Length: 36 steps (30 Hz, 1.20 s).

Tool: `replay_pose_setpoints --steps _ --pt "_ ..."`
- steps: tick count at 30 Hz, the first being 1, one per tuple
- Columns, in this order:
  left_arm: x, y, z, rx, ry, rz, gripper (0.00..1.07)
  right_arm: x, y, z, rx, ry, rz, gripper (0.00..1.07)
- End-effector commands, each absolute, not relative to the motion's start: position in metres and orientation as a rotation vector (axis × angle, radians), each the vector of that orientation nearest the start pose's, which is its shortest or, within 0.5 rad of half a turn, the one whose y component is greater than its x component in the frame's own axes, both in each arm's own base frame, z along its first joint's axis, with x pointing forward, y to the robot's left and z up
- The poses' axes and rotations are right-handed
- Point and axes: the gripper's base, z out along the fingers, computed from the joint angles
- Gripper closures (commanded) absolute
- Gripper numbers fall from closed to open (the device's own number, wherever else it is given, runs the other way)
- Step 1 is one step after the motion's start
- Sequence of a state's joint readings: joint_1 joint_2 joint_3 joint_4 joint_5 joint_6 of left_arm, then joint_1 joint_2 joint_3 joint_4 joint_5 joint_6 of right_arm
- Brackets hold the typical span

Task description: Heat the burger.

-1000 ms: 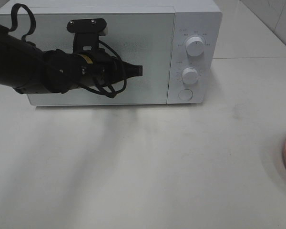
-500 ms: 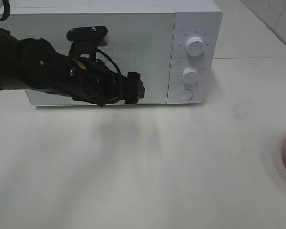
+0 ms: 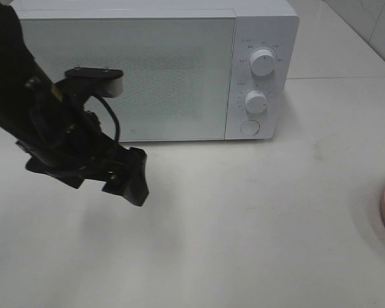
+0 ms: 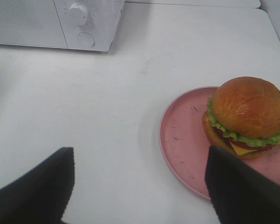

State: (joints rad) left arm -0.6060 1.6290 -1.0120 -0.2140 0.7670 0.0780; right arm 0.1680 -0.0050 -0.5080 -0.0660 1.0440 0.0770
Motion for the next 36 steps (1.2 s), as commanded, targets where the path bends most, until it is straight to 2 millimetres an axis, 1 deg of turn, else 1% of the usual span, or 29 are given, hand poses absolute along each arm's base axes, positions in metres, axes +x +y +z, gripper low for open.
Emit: replay_pose_setpoints --steps 1,2,5,6,7,8,9,10,11,12,13,14,17,18,20,21,23,24,25,26,27,28,29,30,31,32,33,35,36 --pt "0.243 -0.162 0.223 0.700 2.867 -0.331 0.10 -0.009 -0.007 0.281 -0.095 1.980 0.073 0.31" --pt "0.243 -0.162 0.223 0.700 2.867 -0.331 0.10 -0.009 -0.007 0.281 -0.095 1.980 0.073 0.31" --pt "0.243 -0.119 0.249 0.528 2.911 -0.322 0.10 -0.009 -0.007 0.281 -0.095 1.980 0.073 0.31" --pt "0.243 -0.119 0.249 0.528 2.911 -0.322 0.10 -0.009 -0.007 0.281 -0.095 1.980 0.073 0.31" --pt "0.242 -0.110 0.254 0.488 2.917 -0.321 0.10 -0.009 -0.007 0.281 -0.095 1.980 0.073 0.31" --pt "0.239 -0.092 0.264 0.413 2.927 -0.315 0.10 -0.009 -0.007 0.281 -0.095 1.980 0.073 0.31" --pt "0.239 -0.092 0.264 0.413 2.927 -0.315 0.10 -0.009 -0.007 0.281 -0.095 1.980 0.073 0.31" --pt "0.237 -0.083 0.270 0.372 2.923 -0.311 0.10 -0.009 -0.007 0.281 -0.095 1.980 0.073 0.31" --pt "0.232 -0.066 0.279 0.298 2.933 -0.292 0.10 -0.009 -0.007 0.281 -0.095 1.980 0.073 0.31" --pt "0.232 -0.066 0.279 0.298 2.933 -0.292 0.10 -0.009 -0.007 0.281 -0.095 1.980 0.073 0.31" --pt "0.228 -0.060 0.283 0.273 2.929 -0.284 0.10 -0.009 -0.007 0.281 -0.095 1.980 0.073 0.31" --pt "0.220 -0.045 0.293 0.218 2.929 -0.252 0.10 -0.009 -0.007 0.281 -0.095 1.980 0.073 0.31" --pt "0.216 -0.040 0.296 0.200 2.928 -0.237 0.10 -0.009 -0.007 0.281 -0.095 1.980 0.073 0.31" --pt "0.208 -0.029 0.304 0.152 2.915 -0.212 0.10 -0.009 -0.007 0.281 -0.095 1.980 0.073 0.31" --pt "0.193 -0.019 0.319 0.098 2.864 -0.192 0.10 -0.009 -0.007 0.281 -0.095 1.980 0.073 0.31" --pt "0.193 -0.019 0.319 0.098 2.864 -0.192 0.10 -0.009 -0.007 0.281 -0.095 1.980 0.073 0.31" --pt "0.178 -0.015 0.332 0.079 2.798 -0.185 0.10 -0.009 -0.007 0.281 -0.095 1.980 0.073 0.31" --pt "0.178 -0.015 0.332 0.079 2.798 -0.185 0.10 -0.009 -0.007 0.281 -0.095 1.980 0.073 0.31" --pt "0.172 -0.015 0.337 0.082 2.771 -0.183 0.10 -0.009 -0.007 0.281 -0.095 1.980 0.073 0.31" --pt "0.160 -0.016 0.344 0.084 2.727 -0.191 0.10 -0.009 -0.007 0.281 -0.095 1.980 0.073 0.31" --pt "0.160 -0.016 0.344 0.084 2.727 -0.191 0.10 -0.009 -0.007 0.281 -0.095 1.980 0.073 0.31" --pt "0.154 -0.016 0.346 0.084 2.707 -0.195 0.10 -0.009 -0.007 0.281 -0.095 1.980 0.073 0.31" --pt "0.139 -0.016 0.348 0.090 2.662 -0.197 0.10 -0.009 -0.007 0.281 -0.096 1.980 0.072 0.31" --pt "0.139 -0.016 0.348 0.090 2.662 -0.197 0.10 -0.009 -0.007 0.281 -0.096 1.980 0.072 0.31" --pt "0.132 -0.016 0.348 0.092 2.639 -0.193 0.10 -0.009 -0.007 0.281 -0.096 1.980 0.072 0.31" --pt "0.118 -0.015 0.343 0.096 2.622 -0.185 0.10 -0.009 -0.007 0.281 -0.096 1.980 0.072 0.31" --pt "0.118 -0.015 0.343 0.096 2.622 -0.185 0.10 -0.009 -0.007 0.281 -0.096 1.980 0.072 0.31" --pt "0.098 -0.014 0.332 0.096 2.584 -0.170 0.10 -0.009 -0.007 0.281 -0.096 1.980 0.072 0.31" --pt "0.098 -0.014 0.332 0.096 2.584 -0.170 0.10 -0.009 -0.007 0.281 -0.096 1.980 0.072 0.31"
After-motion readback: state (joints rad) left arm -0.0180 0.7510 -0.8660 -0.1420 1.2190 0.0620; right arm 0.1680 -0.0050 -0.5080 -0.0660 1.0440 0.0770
